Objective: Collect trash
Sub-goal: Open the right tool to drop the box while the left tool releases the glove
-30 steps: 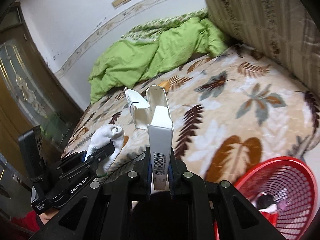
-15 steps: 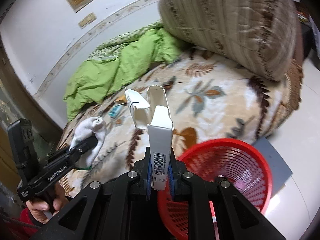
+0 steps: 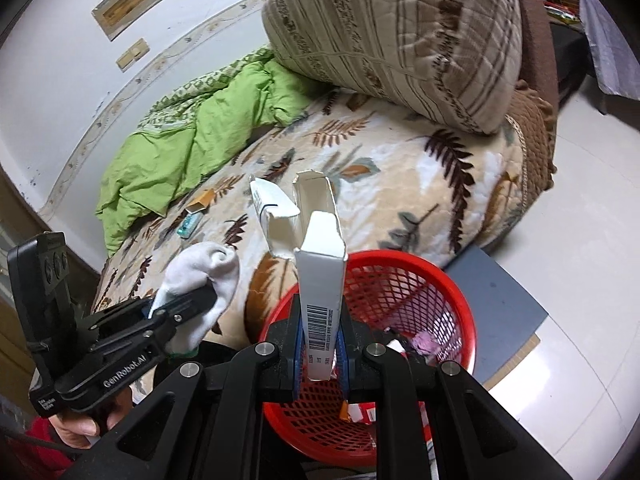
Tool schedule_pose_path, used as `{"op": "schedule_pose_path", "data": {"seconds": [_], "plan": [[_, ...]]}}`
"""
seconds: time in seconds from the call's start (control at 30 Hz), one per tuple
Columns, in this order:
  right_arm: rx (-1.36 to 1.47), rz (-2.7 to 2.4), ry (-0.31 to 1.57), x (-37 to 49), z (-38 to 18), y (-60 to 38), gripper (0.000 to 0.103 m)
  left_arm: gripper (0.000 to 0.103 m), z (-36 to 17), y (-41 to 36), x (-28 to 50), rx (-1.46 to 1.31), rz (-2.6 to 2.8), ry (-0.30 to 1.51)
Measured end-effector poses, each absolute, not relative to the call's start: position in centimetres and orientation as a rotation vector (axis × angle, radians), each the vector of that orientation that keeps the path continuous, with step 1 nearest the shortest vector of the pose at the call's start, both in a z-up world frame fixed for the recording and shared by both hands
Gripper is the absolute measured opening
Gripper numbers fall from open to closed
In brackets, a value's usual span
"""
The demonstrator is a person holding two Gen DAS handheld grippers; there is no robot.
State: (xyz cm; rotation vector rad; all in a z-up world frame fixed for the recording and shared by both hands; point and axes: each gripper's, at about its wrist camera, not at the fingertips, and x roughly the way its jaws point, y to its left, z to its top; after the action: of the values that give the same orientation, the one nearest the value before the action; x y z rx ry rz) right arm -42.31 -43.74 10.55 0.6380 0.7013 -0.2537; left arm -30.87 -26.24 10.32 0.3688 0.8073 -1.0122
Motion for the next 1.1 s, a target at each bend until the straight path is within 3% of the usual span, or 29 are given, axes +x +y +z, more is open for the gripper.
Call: {"op": "schedule_pose_path", "data": {"seconds": [1.1], "plan": [[0.649, -0.292, 0.747, -42.7, 8.5, -44.3, 0.014, 0.017, 8.3, -28.7, -32.8, 0.467, -1.051, 0.81]]}}
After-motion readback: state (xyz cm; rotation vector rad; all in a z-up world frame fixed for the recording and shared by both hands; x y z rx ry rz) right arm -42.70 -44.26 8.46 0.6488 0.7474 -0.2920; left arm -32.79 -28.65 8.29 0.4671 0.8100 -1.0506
